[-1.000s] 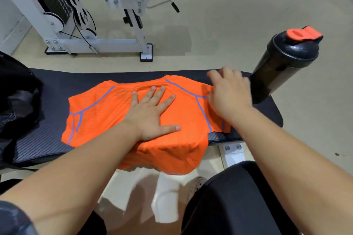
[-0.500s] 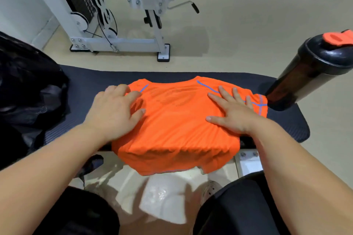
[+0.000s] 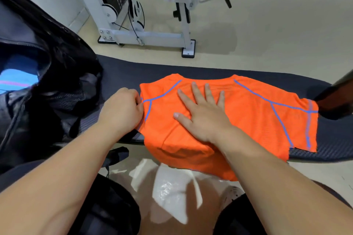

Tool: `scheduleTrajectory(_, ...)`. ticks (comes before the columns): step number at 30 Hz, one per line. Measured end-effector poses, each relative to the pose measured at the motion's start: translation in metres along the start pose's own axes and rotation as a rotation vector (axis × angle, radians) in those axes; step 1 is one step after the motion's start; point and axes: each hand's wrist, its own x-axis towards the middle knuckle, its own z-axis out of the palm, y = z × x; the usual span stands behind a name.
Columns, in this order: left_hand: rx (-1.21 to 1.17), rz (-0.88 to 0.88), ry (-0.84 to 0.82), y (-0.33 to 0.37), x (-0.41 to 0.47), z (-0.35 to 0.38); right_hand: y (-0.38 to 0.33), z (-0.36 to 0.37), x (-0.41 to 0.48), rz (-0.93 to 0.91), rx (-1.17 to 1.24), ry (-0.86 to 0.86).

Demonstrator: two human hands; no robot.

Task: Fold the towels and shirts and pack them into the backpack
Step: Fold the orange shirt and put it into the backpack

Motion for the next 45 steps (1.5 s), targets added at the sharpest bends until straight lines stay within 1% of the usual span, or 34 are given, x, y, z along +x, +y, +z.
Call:
scheduleTrajectory(2,-0.053,-0.008,-0.004,0.003,0.003,0.002,-0.008,0.003,0.005,0.0,-0.011,0.068)
scheduleTrajectory(4,-0.072,-0.012,0.007,0.005,0.006,0.001,-0.016,0.005,0.01,-0.029,-0.025,0.098)
scheduleTrajectory(6,-0.091,-0.025,0.045,0.003,0.008,-0.004,-0.019,0.009,0.013,-0.047,-0.067,0.067)
scheduleTrajectory(9,-0.163,-0.063,0.117,-0.005,0.006,-0.016,-0.01,0.012,0.019,-0.015,-0.09,0.047)
scheduleTrajectory(13,-0.116,-0.04,0.183,-0.021,0.003,-0.023,0.004,0.006,0.028,-0.001,-0.102,0.043)
scheduleTrajectory(18,-0.099,-0.028,0.162,-0.027,0.001,-0.015,0.008,0.004,0.028,-0.008,-0.123,0.057)
scheduleTrajectory(20,-0.18,-0.056,0.166,-0.027,0.001,-0.012,0.002,0.001,0.024,0.014,-0.128,0.101)
scheduleTrajectory(22,-0.295,-0.131,0.155,-0.026,0.001,-0.012,-0.008,-0.001,0.018,0.005,-0.12,0.131)
scheduleTrajectory(25,-0.465,-0.25,0.131,-0.023,0.002,-0.012,-0.019,0.005,0.01,-0.003,-0.087,0.076)
scheduleTrajectory(27,-0.585,-0.281,0.101,-0.02,0.001,-0.016,-0.019,0.011,0.009,0.003,-0.092,0.042)
scheduleTrajectory(31,-0.795,-0.33,0.013,-0.021,-0.002,-0.021,-0.016,0.012,0.011,-0.001,-0.089,0.035)
scheduleTrajectory(33,-0.867,-0.365,0.019,-0.023,-0.002,-0.021,-0.016,0.012,0.011,-0.006,-0.089,0.031)
scheduleTrajectory(35,-0.833,-0.351,0.032,-0.024,-0.002,-0.021,-0.016,0.012,0.011,-0.01,-0.083,0.027)
scheduleTrajectory(38,-0.73,-0.264,0.055,-0.021,-0.004,-0.021,-0.014,0.011,0.011,-0.014,-0.08,0.025)
scheduleTrajectory(42,-0.81,-0.226,0.085,-0.017,-0.004,-0.029,-0.014,0.01,0.011,-0.015,-0.079,0.022)
scheduleTrajectory(45,-0.827,-0.21,0.034,-0.02,-0.003,-0.032,-0.014,0.01,0.01,-0.017,-0.076,0.023)
